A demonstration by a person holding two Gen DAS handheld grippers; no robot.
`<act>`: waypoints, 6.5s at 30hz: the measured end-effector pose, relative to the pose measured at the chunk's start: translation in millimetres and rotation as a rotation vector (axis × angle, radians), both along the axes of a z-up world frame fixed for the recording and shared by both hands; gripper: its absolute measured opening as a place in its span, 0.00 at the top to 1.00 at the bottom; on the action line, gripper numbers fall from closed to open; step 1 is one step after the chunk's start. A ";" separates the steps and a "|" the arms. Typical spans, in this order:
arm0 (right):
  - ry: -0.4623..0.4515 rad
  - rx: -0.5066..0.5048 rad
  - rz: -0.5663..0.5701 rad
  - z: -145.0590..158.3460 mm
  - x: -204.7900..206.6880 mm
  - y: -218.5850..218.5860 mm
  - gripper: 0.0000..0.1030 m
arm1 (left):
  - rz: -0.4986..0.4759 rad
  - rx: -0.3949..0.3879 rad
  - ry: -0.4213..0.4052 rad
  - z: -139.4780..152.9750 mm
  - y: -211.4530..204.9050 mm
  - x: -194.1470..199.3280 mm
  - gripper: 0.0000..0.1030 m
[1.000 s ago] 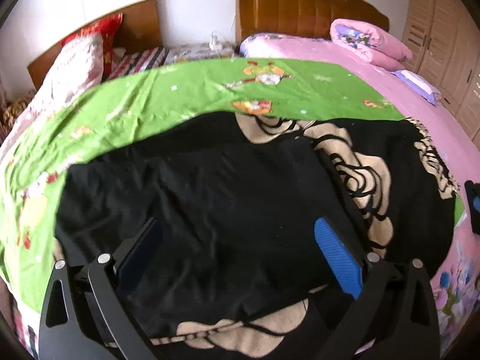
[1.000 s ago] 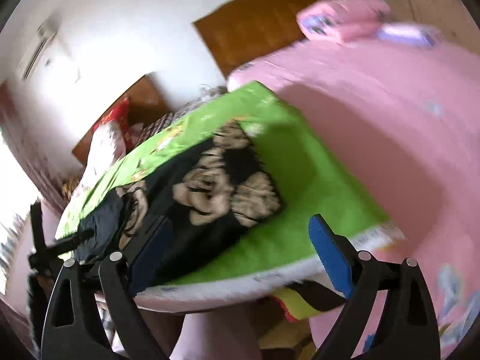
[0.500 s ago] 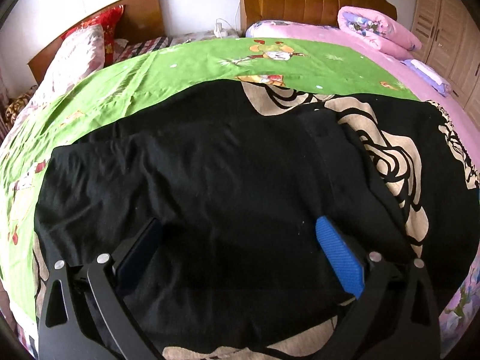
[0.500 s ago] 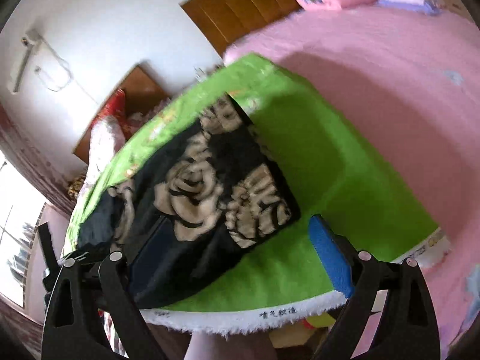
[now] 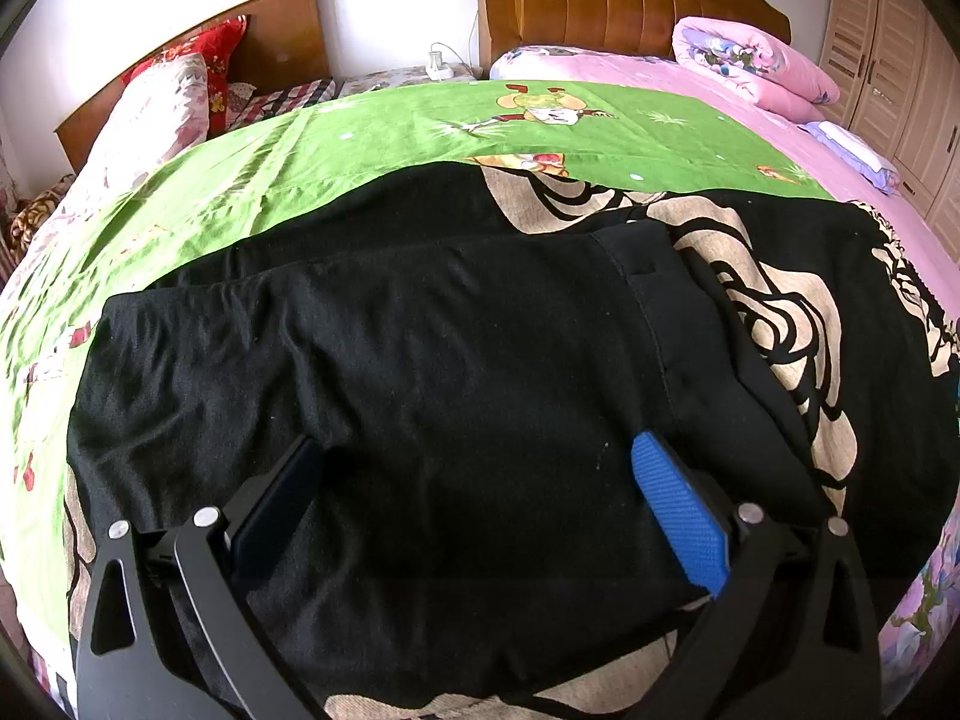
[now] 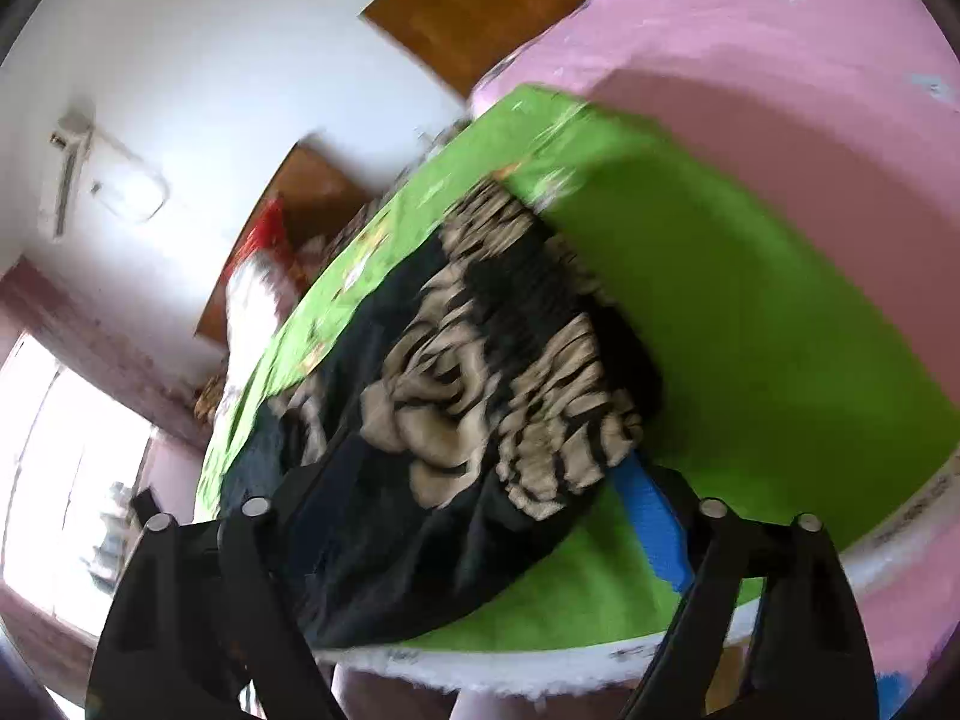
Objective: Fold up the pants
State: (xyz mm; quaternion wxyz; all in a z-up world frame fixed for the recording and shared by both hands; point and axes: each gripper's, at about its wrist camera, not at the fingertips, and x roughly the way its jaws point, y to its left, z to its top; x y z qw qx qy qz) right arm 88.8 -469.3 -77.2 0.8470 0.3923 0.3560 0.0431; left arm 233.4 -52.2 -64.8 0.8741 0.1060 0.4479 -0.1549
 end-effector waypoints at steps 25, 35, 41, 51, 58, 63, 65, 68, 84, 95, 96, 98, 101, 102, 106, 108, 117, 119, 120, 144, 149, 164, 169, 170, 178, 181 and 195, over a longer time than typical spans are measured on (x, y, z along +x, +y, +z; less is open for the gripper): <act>-0.292 -0.710 0.090 107.8 31.8 177.7 0.80 | -0.056 -0.868 0.252 67.1 104.1 3.5 0.02; -0.312 -1.284 0.441 12.7 10.9 340.0 0.84 | -0.096 -1.026 0.518 0.7 82.1 8.3 0.02; -0.367 -1.304 0.362 17.3 -4.1 335.5 0.84 | -0.132 -0.944 0.518 9.0 49.9 21.7 0.02; -0.414 -1.243 0.266 34.0 -5.3 313.3 0.83 | -0.209 -0.593 0.484 41.2 -49.2 41.9 0.51; -0.379 -1.072 0.210 36.9 -23.3 257.8 0.18 | -0.181 -0.481 0.358 49.6 -65.5 40.6 0.77; -0.315 -0.956 0.116 20.6 -53.9 210.9 0.15 | -0.204 -0.470 0.335 61.8 -51.9 36.4 0.77; -0.265 -0.911 0.121 9.2 -55.3 210.3 0.15 | -0.203 -0.465 0.336 60.1 -54.7 37.3 0.77; -0.270 -0.935 0.124 7.4 -50.1 229.7 0.15 | -0.195 -0.473 0.340 61.3 -48.9 30.3 0.77; -0.266 -1.060 0.171 18.2 -2.7 316.6 0.14 | -0.049 -0.646 0.225 128.7 140.7 28.9 0.77; -0.310 -1.184 0.096 24.0 -12.6 318.4 0.14 | 0.029 -0.716 0.303 60.7 194.5 52.3 0.77; -0.309 -1.187 0.099 21.4 -12.3 318.2 0.14 | 0.021 -0.719 0.279 66.4 197.5 48.5 0.77; -0.303 -1.178 0.104 18.1 -13.8 315.9 0.14 | 0.032 -0.711 0.253 71.1 205.8 42.2 0.77; -0.270 -1.159 0.145 8.6 -8.8 315.8 0.14 | 0.123 -0.597 0.268 48.8 216.2 44.3 0.77; -0.258 -1.168 0.151 5.6 -6.6 314.2 0.14 | 0.161 -0.582 0.296 32.6 222.7 47.0 0.77; -0.244 -1.136 0.153 5.5 -1.7 302.7 0.14 | 0.194 -0.688 0.324 5.7 241.1 46.5 0.76; -0.244 -1.135 0.154 4.8 -1.9 302.6 0.14 | 0.201 -0.706 0.313 6.1 244.4 43.3 0.70; -0.279 -0.964 0.289 2.0 -27.5 275.1 0.13 | 0.501 -0.603 0.074 31.0 287.9 -13.5 0.23; -0.327 -0.887 0.350 3.0 -42.2 264.5 0.13 | 0.534 -0.524 0.008 45.7 287.0 -32.8 0.23; -0.361 -0.842 0.367 6.1 -50.2 258.2 0.13 | 0.504 -0.509 -0.022 53.6 279.7 -41.4 0.23; -0.527 -0.459 0.902 60.4 -42.9 263.2 0.10 | -0.019 -0.163 -0.117 50.7 71.8 -89.6 0.10; -0.435 -0.174 0.711 79.1 40.7 197.4 0.04 | -0.137 -0.121 -0.120 38.9 13.1 -90.5 0.09; 0.069 0.151 0.720 25.6 158.7 240.8 0.04 | -0.188 0.028 -0.202 -4.9 -9.5 -100.2 0.07; 0.200 0.088 0.688 11.5 168.6 261.5 0.04 | -0.185 0.033 -0.214 -4.7 -9.6 -103.6 0.06; 0.199 0.097 0.683 11.0 173.0 266.2 0.04 | -0.188 0.035 -0.212 -4.7 -9.3 -103.7 0.06; 0.214 -0.077 0.579 16.9 215.7 302.3 0.04 | -0.233 0.033 -0.198 -5.5 -6.1 -105.4 0.07; 0.205 -0.120 0.583 15.2 233.5 318.8 0.04 | -0.239 0.026 -0.195 -6.8 -3.4 -107.2 0.07; 0.031 -0.006 0.648 67.9 233.8 275.6 0.04 | -0.257 -0.058 -0.230 15.6 12.1 -112.6 0.07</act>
